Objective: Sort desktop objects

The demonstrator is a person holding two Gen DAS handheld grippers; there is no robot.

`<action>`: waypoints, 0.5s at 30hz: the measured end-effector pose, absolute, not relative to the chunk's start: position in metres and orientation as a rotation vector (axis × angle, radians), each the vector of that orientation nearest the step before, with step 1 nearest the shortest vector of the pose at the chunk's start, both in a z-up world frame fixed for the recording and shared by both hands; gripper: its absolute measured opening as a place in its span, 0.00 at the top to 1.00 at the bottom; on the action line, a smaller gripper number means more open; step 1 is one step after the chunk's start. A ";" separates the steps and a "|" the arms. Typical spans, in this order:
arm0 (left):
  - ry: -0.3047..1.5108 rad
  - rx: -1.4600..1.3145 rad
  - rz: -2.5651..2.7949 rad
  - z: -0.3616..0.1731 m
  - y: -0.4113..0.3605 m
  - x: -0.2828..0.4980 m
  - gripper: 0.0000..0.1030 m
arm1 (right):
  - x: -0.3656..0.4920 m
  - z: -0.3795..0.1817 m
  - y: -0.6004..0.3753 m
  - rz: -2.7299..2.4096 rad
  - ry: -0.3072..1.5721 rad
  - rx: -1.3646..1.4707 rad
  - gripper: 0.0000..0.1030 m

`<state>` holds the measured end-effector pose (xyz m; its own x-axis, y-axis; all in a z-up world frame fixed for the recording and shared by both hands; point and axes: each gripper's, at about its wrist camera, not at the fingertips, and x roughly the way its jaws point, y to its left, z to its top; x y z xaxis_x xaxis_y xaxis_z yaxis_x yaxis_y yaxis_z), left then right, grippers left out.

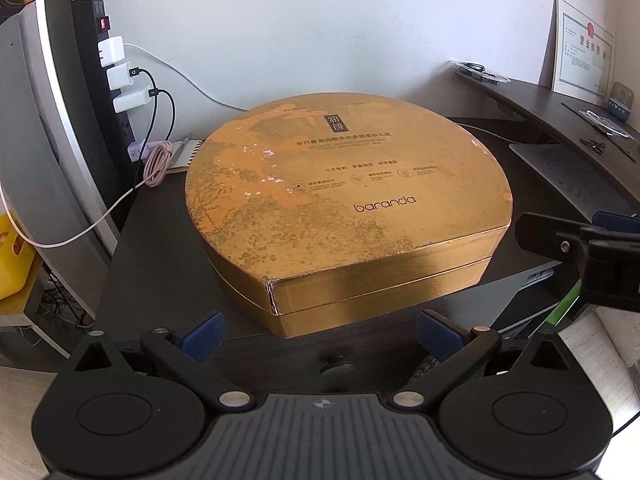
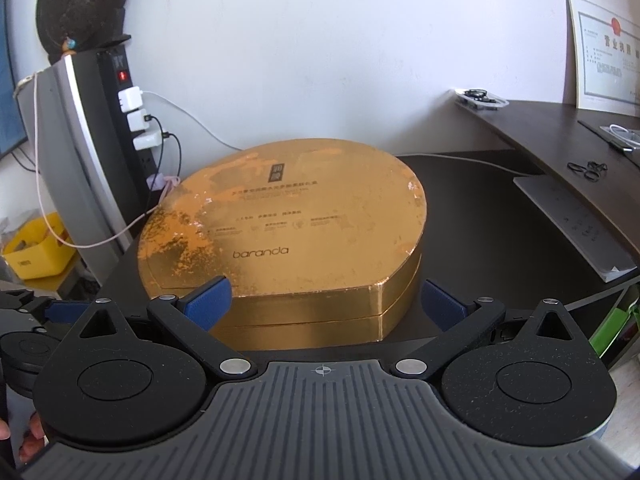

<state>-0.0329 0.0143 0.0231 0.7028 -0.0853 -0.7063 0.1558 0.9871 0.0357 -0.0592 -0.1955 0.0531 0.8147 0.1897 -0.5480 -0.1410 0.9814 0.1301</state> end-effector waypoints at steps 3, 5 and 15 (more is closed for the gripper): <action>0.787 0.096 -0.133 0.022 0.014 -0.032 0.00 | -0.059 0.052 -0.196 0.176 0.595 0.088 0.00; 0.792 0.093 -0.132 0.021 0.014 -0.032 0.00 | -0.059 0.051 -0.197 0.176 0.597 0.091 0.00; 0.805 0.093 -0.129 0.019 0.012 -0.030 0.00 | -0.057 0.047 -0.201 0.174 0.607 0.098 0.00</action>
